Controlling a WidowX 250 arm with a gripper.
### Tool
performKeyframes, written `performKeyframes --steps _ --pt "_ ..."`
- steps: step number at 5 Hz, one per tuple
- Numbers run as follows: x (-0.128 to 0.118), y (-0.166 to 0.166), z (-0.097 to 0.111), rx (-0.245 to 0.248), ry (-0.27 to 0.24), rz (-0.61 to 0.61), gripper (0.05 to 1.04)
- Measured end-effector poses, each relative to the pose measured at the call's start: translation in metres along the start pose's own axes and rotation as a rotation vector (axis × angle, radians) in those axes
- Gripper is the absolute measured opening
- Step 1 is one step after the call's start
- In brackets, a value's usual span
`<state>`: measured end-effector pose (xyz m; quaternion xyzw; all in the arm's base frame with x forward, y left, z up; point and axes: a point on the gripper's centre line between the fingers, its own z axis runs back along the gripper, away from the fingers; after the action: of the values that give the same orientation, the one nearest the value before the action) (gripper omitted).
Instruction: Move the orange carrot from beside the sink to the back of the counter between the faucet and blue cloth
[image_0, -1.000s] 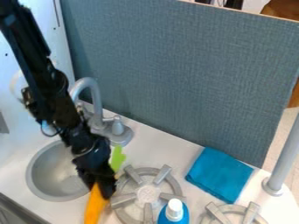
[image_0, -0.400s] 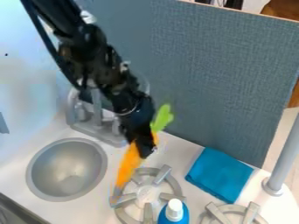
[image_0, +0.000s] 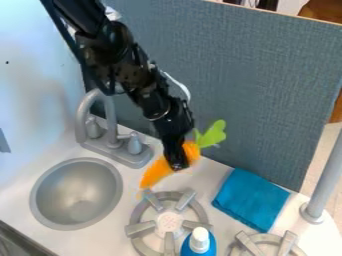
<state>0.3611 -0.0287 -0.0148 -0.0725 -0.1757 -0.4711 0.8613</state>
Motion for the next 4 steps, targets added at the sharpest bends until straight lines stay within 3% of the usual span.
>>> performKeyframes --steps 1,2,3,4 --pt "0.01 0.005 -0.012 -0.116 -0.021 -0.241 0.549" --pt "0.011 0.01 -0.021 -0.183 -0.016 -0.41 0.549" --pt "0.007 0.017 -0.031 -0.201 0.022 -0.476 0.549" --pt "-0.002 0.029 -0.043 -0.183 0.082 -0.492 0.549"
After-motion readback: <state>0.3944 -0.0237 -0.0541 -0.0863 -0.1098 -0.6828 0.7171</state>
